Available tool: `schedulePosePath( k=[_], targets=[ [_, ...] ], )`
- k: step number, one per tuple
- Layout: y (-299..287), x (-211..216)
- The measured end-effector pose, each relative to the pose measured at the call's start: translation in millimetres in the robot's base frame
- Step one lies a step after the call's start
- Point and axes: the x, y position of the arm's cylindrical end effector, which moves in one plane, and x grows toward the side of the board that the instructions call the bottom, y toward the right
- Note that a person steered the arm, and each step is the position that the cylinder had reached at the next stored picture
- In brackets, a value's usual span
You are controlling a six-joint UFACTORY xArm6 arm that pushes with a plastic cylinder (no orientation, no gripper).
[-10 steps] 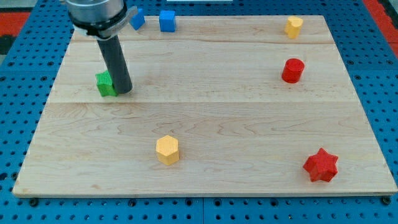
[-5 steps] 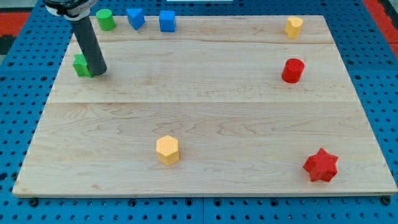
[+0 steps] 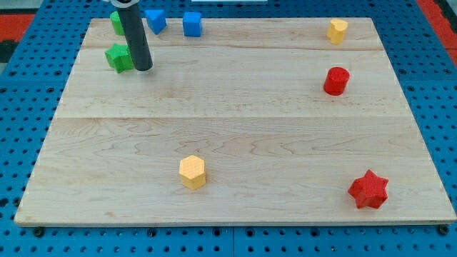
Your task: Slide the green star towards right
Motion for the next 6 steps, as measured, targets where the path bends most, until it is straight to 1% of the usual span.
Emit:
schedulePosePath(
  k=[1, 2, 4, 5, 6],
  targets=[
    [-34, 10],
    [-87, -21],
    [-70, -78],
    [-63, -96],
    [-30, -85]
  ],
)
